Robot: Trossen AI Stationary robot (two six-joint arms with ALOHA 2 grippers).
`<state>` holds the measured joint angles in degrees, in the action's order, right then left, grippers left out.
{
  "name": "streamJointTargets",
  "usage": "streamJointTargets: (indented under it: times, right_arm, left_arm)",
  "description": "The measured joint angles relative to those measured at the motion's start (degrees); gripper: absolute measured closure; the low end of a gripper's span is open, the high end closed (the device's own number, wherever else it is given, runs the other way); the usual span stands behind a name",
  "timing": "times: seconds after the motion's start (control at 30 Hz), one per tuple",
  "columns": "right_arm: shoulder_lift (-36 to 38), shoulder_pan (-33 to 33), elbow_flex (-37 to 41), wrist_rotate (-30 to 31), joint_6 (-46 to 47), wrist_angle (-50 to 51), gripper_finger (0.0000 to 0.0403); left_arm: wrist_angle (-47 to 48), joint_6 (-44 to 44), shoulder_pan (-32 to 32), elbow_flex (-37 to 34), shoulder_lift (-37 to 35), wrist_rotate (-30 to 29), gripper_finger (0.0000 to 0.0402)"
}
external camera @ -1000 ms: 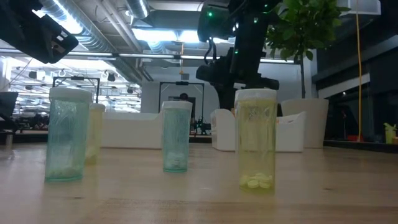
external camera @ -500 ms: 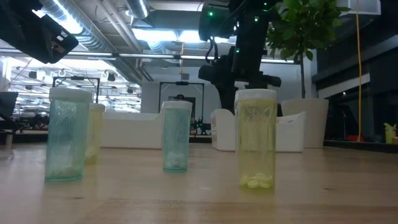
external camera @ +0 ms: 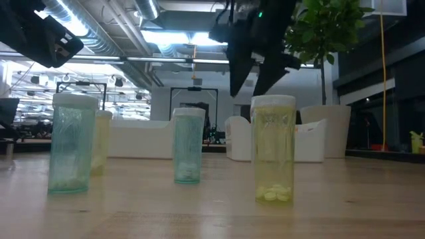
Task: Pick and place medicine bottles into bin by pill shape (circle, oval)
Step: Put the pink pill bottle into the left white bin
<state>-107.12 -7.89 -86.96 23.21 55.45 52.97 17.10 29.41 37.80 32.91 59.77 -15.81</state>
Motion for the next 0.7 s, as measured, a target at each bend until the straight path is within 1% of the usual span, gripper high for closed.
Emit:
streamJointTargets:
  times: [0.07,0.23,0.37,0.6,0.7]
  right_arm:
    - [0.11,-2.46,-0.01,1.35,-0.01,-0.97,0.0124]
    - [0.11,-9.29,0.0,8.02,-0.23,-1.27,0.0124]
    - [0.11,-14.63,0.0,11.62,-0.2,-1.29,0.0124]
    - [0.11,-20.99,0.0,16.12,0.18,-1.29,0.0124]
    - [0.11,-22.88,0.0,15.76,1.61,-1.31,0.0124]
  left_arm:
    - [-0.02,0.0,0.0,0.0,0.0,0.0,0.0261]
    - [-0.02,0.0,0.0,0.0,0.02,0.0,0.0261]
    - [-0.02,0.0,0.0,0.01,0.0,0.0,0.0261]
    - [-0.02,0.0,0.0,0.0,0.02,0.0,0.0261]
    - [-0.02,-0.01,-0.01,0.0,0.01,0.0,0.0261]
